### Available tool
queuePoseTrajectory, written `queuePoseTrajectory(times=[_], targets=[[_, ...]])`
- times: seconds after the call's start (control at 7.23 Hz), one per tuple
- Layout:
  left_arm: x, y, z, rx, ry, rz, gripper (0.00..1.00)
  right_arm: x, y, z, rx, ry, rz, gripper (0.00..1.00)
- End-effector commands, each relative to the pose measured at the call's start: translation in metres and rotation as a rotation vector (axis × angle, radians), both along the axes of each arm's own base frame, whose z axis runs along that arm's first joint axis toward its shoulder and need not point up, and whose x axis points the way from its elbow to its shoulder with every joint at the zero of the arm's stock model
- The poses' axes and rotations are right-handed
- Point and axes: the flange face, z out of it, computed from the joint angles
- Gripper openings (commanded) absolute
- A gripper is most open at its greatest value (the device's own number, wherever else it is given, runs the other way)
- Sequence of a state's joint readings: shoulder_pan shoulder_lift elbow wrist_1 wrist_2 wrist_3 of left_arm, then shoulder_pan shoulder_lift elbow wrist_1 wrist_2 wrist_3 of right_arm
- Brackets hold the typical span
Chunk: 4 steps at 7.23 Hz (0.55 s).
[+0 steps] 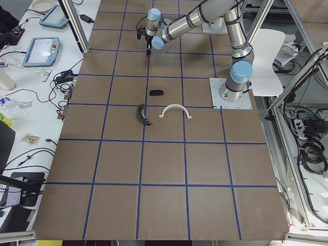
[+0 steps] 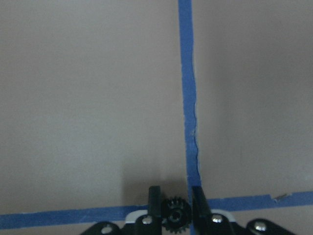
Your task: Place bearing gear from tray to pile
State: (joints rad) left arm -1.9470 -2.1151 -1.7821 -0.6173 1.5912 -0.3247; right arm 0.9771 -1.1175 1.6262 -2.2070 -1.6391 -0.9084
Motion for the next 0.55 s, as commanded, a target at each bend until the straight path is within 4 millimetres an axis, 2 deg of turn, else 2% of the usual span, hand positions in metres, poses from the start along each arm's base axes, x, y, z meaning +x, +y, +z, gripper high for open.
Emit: queuePoseTrajectory(times=[0.0, 0.14, 0.28, 0.41], targets=[[0.038, -0.025, 0.033, -0.044, -0.046, 0.002, 0.07, 0.117, -0.022, -0.019, 0.019, -0.037, 0.005, 0.00], [0.067, -0.032, 0.054, -0.010, -0.066, -0.010, 0.08, 0.158, -0.022, -0.024, 0.026, -0.052, -0.005, 0.00], [0.105, -0.035, 0.077, 0.044, -0.089, -0.023, 0.08, 0.203, -0.021, -0.032, 0.038, -0.060, 0.001, 0.00], [0.159, -0.039, 0.093, 0.098, -0.110, -0.049, 0.06, 0.264, -0.021, -0.034, 0.029, -0.097, -0.007, 0.00]])
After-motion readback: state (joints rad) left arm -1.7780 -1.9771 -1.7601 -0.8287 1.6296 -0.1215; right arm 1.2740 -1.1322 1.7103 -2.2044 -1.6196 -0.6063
